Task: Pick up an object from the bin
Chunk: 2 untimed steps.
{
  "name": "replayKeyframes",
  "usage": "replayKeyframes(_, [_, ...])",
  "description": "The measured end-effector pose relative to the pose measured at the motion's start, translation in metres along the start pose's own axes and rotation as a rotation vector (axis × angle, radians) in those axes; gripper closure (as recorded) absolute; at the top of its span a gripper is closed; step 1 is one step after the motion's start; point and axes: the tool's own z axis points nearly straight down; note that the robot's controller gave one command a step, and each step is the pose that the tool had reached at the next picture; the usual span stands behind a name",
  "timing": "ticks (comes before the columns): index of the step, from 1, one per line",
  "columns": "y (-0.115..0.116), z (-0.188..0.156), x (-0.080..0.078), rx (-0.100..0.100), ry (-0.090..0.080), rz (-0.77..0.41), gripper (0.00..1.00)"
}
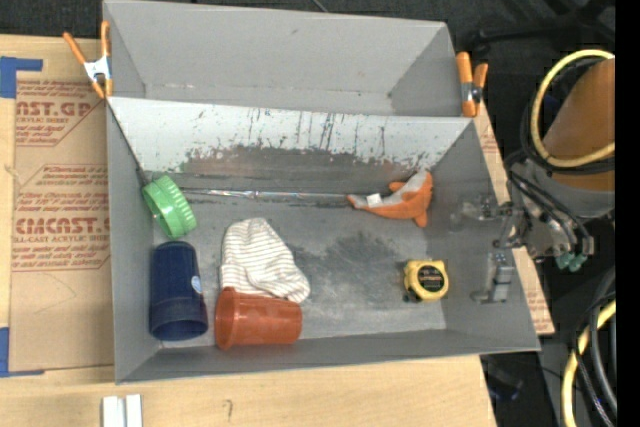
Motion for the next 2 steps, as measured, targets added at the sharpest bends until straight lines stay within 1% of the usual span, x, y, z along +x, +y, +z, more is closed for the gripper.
replayKeyframes(1, [0.001,-0.004,-0.001,0.002,-0.008,-0.003,0.00])
replayKeyframes(2, [0.007,0.057,-0.013,0.003,-0.014,0.025,0.00])
